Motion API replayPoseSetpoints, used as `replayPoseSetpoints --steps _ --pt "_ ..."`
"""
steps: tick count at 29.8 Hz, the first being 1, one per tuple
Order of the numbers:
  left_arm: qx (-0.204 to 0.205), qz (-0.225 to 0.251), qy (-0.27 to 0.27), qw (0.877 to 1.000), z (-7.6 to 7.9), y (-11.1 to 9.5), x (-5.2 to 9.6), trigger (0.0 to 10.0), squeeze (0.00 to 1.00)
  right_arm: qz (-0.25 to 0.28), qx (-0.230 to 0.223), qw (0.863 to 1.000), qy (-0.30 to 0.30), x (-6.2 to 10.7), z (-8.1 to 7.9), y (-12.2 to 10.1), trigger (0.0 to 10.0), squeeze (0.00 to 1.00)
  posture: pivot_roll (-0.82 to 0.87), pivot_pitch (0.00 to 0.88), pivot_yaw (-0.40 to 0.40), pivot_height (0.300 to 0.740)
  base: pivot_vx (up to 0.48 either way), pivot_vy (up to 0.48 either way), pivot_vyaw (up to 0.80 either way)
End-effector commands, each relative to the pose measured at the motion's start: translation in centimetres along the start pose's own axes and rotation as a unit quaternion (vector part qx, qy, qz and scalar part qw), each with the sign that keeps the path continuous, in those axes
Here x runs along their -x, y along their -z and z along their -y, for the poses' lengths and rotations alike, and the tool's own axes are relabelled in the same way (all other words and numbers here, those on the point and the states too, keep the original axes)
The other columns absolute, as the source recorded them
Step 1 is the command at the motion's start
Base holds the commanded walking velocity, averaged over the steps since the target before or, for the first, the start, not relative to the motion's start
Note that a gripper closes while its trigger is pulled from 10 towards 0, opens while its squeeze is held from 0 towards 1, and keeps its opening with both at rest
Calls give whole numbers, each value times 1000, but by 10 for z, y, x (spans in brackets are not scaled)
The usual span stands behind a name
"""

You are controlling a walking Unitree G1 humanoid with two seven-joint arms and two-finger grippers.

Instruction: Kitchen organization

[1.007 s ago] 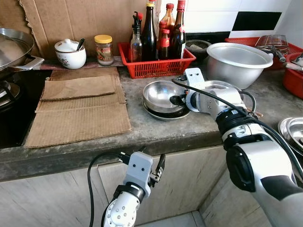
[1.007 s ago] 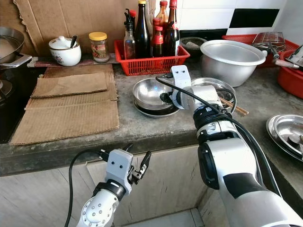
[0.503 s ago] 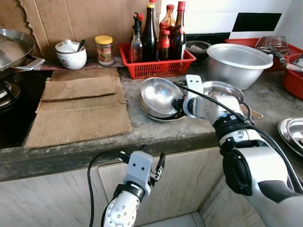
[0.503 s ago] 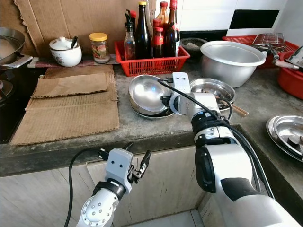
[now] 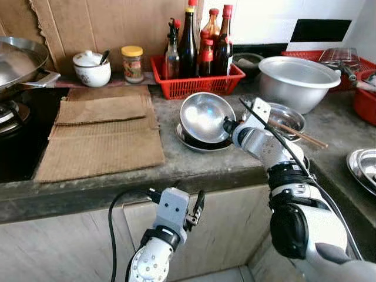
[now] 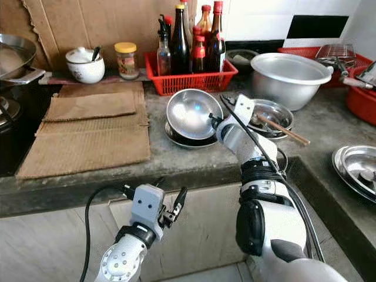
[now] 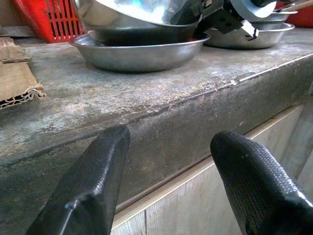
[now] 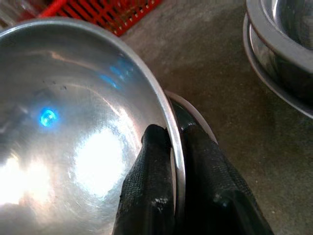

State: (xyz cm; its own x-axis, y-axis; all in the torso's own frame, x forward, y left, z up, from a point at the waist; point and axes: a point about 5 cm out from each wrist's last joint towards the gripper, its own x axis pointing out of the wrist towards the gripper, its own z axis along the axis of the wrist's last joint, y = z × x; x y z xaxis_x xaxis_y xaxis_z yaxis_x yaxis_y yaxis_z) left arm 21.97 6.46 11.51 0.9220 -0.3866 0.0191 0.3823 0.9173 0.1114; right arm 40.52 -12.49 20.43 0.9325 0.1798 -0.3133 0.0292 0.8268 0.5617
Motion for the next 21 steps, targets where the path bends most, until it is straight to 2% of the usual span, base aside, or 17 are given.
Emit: replayPoseSetpoints --steps 1,2,4,5,6,7,11,14,15,16,18,19,21 --pt "1 -4 3 1000 2 2 0 10000 0 37 -22 999 -6 4 -1 -9 0 0 118 0 -82 740 0 0 0" --pt "1 -4 3 1000 1 2 -1 10000 0 85 -41 995 -35 12 -6 -11 0 0 113 0 -73 740 0 0 0" --pt "0 -5 2 1000 -1 2 -2 10000 0 168 -46 983 -65 30 -11 -13 0 0 112 0 -70 740 0 0 0" --pt "0 -5 2 1000 -1 2 -3 10000 0 194 -40 977 -78 37 -14 -13 0 0 110 0 -63 740 0 0 0" --pt "0 -5 2 1000 -1 2 -3 10000 0 194 -40 977 -78 37 -14 -13 0 0 110 0 -63 740 0 0 0" --pt "-1 -4 1 1000 -2 1 -3 10000 0 235 -14 968 -88 48 -16 -13 0 0 111 0 -59 740 0 0 0" --pt "-2 -4 1 1000 -3 2 -4 10000 0 302 29 948 -93 70 -20 -13 0 0 109 0 -53 740 0 0 0" --pt "-2 -4 1 1000 -4 2 -4 10000 0 321 52 941 -98 79 -24 -12 0 0 111 0 -52 740 0 0 0" --pt "-3 -3 0 1000 -4 2 -4 10000 0 331 90 934 -102 85 -27 -10 0 0 105 0 -45 740 0 0 0" --pt "-3 -3 0 1000 -4 2 -4 10000 0 331 90 934 -102 85 -27 -10 0 0 105 0 -45 740 0 0 0" --pt "-2 -2 -1 1000 -6 2 -4 10000 0 340 135 925 -106 96 -28 -4 0 0 100 0 -40 740 0 0 0" --pt "-1 -1 -2 1000 -7 1 -4 10000 0 343 172 918 -103 102 -26 1 0 0 97 0 -36 740 0 0 0" --pt "2 2 -2 1000 -8 0 -4 10000 0 339 206 913 -99 113 -17 15 0 0 94 0 -34 740 0 0 0"
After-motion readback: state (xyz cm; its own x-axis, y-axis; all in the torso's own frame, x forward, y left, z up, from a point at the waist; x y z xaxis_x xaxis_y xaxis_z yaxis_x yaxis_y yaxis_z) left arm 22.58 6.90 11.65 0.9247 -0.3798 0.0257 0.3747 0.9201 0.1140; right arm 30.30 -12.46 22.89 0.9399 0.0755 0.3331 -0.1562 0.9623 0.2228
